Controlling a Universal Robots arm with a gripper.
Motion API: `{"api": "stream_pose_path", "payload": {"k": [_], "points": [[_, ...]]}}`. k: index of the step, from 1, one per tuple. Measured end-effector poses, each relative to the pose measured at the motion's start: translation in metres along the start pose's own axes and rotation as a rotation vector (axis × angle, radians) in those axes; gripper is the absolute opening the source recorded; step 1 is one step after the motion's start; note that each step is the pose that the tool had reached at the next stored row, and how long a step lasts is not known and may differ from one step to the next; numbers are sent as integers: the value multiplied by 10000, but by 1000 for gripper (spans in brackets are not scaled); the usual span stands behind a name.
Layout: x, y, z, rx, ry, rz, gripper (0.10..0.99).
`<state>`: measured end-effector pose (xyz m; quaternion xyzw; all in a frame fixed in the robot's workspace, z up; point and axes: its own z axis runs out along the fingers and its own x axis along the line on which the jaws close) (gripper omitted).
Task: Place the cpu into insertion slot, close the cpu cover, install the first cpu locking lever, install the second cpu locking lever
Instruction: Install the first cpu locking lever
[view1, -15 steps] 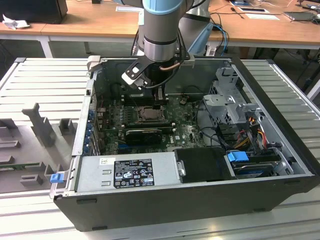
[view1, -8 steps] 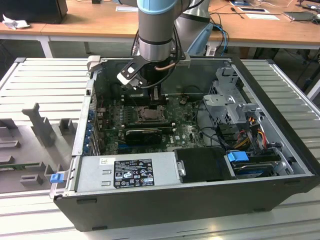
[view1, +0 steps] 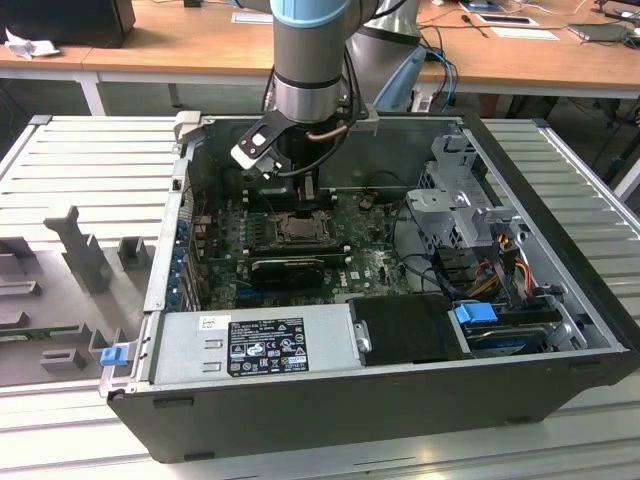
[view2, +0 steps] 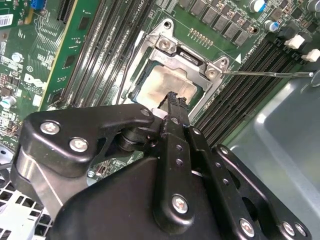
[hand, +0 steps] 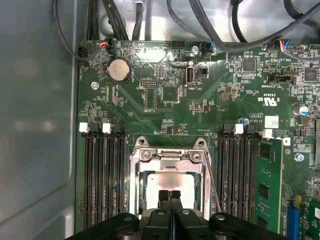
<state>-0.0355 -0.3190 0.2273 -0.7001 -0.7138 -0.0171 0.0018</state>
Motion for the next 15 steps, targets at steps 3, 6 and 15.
{"api": "stream_pose_path", "payload": {"k": [3, 6, 15], "points": [[2, 1, -37, -2, 3, 2, 106], [3, 2, -73, -3, 4, 3, 106], [6, 5, -210, -1, 8, 4, 106]]}}
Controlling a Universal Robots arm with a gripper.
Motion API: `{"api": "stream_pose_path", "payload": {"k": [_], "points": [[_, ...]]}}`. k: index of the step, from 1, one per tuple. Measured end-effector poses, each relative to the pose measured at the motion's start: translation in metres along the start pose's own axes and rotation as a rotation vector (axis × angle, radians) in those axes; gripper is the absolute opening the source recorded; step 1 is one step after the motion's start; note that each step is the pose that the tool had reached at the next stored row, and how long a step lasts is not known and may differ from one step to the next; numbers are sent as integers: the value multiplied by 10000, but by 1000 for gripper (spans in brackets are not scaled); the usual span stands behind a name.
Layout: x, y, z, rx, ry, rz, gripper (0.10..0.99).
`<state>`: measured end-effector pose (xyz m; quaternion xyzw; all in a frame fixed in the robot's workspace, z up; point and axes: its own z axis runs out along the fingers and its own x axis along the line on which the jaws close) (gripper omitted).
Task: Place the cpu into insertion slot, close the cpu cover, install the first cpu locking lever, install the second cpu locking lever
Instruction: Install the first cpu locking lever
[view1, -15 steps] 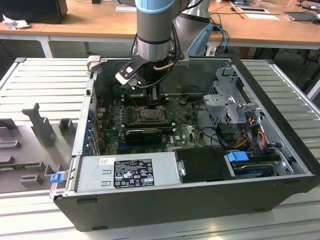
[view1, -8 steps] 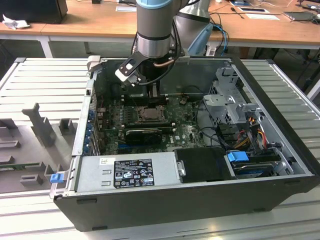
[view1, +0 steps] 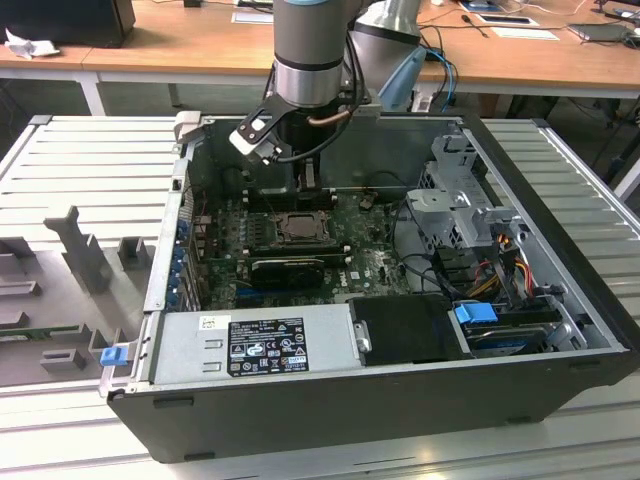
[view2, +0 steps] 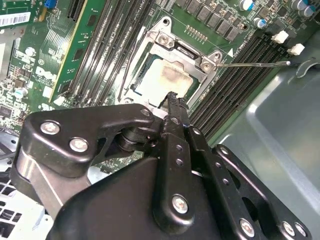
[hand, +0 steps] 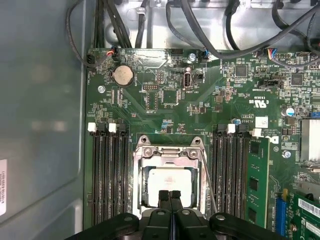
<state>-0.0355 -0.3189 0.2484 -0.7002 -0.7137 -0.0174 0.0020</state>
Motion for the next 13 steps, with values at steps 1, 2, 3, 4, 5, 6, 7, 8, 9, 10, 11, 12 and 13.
{"api": "stream_pose_path", "payload": {"k": [1, 2, 3, 4, 5, 6, 7, 8, 9, 10, 11, 12, 13], "points": [[0, 0, -13, 0, 1, 0, 106], [1, 1, -29, -1, 1, 0, 106], [1, 1, -49, 0, 0, 0, 106], [2, 1, -66, -1, 0, 0, 106], [3, 2, -104, 0, 0, 0, 106], [4, 3, -129, -1, 0, 0, 106], [4, 3, -153, -1, 1, 0, 106], [5, 4, -176, -1, 1, 0, 106], [6, 5, -204, -1, 1, 0, 106], [7, 5, -249, 0, -1, 0, 106], [8, 6, -270, 0, 1, -11, 106], [8, 6, -270, 1, 3, -72, 106], [8, 6, -270, 5, 7, -231, 106]]}}
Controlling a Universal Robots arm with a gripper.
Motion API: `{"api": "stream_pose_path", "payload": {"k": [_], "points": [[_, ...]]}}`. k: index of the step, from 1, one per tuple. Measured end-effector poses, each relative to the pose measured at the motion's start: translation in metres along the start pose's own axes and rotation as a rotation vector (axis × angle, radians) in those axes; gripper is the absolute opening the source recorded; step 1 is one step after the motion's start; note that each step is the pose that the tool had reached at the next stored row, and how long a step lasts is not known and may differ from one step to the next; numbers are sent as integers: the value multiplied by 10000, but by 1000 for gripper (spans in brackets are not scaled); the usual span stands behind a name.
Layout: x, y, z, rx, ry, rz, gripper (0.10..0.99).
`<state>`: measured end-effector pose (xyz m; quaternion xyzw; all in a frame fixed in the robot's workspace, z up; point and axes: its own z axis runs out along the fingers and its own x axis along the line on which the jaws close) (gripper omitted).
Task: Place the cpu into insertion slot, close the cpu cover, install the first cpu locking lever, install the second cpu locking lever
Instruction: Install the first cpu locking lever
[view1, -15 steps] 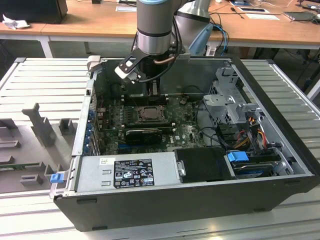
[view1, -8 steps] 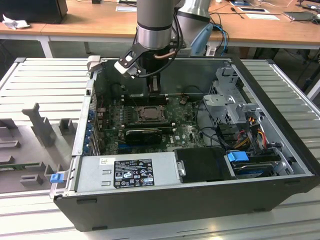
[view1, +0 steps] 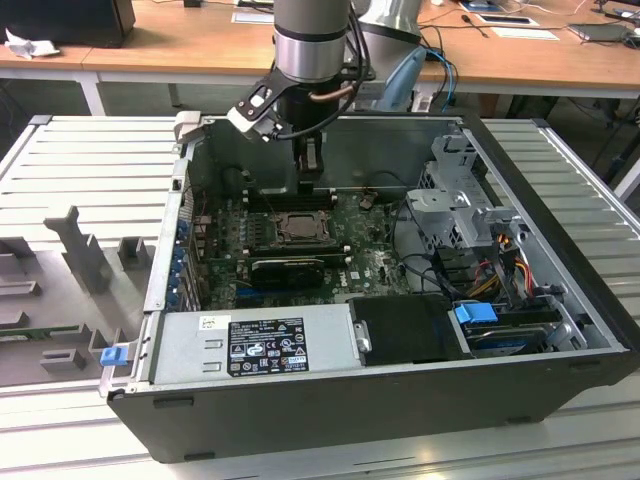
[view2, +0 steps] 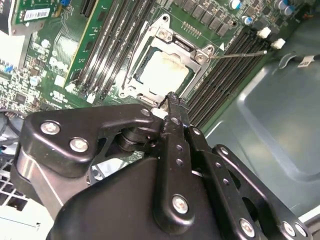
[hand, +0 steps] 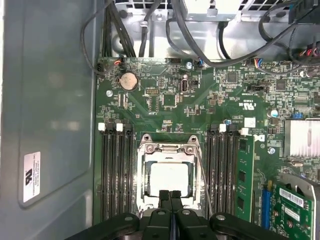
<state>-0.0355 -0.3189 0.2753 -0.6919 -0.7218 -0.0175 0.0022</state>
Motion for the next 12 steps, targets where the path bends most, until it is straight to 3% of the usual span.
{"api": "stream_pose_path", "payload": {"k": [4, 12], "points": [[-1, 0, 0, 35, 8, -1198, 106], [0, -22, 11, 74, 6, -2548, 106]]}}
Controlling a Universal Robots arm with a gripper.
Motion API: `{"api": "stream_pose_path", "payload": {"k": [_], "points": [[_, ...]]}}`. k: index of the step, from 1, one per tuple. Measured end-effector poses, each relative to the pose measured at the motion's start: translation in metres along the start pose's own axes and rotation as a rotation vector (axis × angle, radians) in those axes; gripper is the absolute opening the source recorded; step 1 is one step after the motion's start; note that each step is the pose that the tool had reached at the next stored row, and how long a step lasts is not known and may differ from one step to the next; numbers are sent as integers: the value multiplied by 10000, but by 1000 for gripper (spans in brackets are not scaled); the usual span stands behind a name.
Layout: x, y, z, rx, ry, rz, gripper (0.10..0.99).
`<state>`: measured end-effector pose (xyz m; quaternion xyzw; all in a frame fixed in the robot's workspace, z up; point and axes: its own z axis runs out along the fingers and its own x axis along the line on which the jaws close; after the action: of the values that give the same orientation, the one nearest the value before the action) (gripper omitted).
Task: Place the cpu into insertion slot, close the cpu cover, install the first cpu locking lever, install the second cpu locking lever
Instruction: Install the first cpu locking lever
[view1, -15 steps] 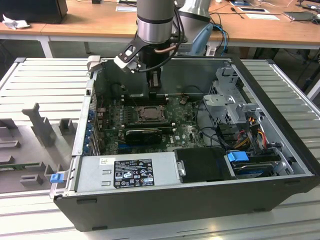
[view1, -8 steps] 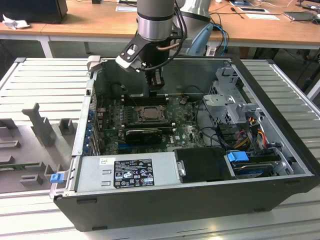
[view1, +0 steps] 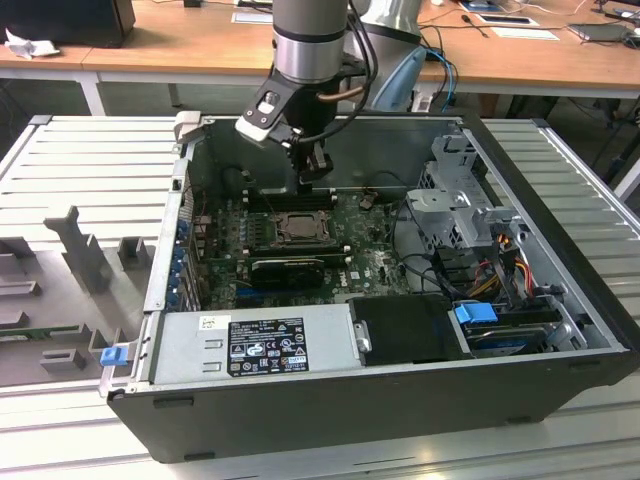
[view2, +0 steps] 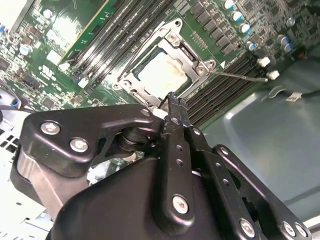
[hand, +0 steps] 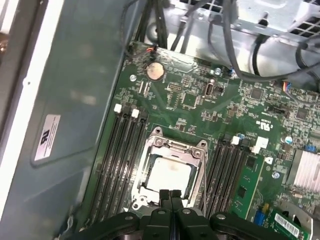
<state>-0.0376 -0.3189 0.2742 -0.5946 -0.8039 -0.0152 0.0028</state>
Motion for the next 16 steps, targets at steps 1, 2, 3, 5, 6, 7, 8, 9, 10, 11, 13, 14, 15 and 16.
{"api": "stream_pose_path", "payload": {"k": [1, 2, 3, 5, 6, 7, 8, 9, 10, 11, 13, 14, 15, 16], "points": [[0, 0, 1, 3, 2, -127, 106], [0, -1, 2, 5, 6, -275, 106], [0, -1, 3, 9, 9, -433, 106], [1, -2, 4, 19, 18, -846, 106], [1, -2, 4, 22, 22, -1020, 106], [0, -2, 4, 27, 26, -1238, 106], [0, -2, 4, 31, 30, -1409, 106], [0, -2, 4, 36, 35, -1632, 106], [0, -2, 5, 40, 39, -1824, 106], [0, -2, 5, 46, 44, -2062, 106], [0, -2, 7, 56, 54, -2542, 106], [0, -2, 7, 62, 60, -2826, 106], [0, -2, 9, 71, 68, -3196, 106], [0, -2, 10, 80, 76, -3594, 106]]}}
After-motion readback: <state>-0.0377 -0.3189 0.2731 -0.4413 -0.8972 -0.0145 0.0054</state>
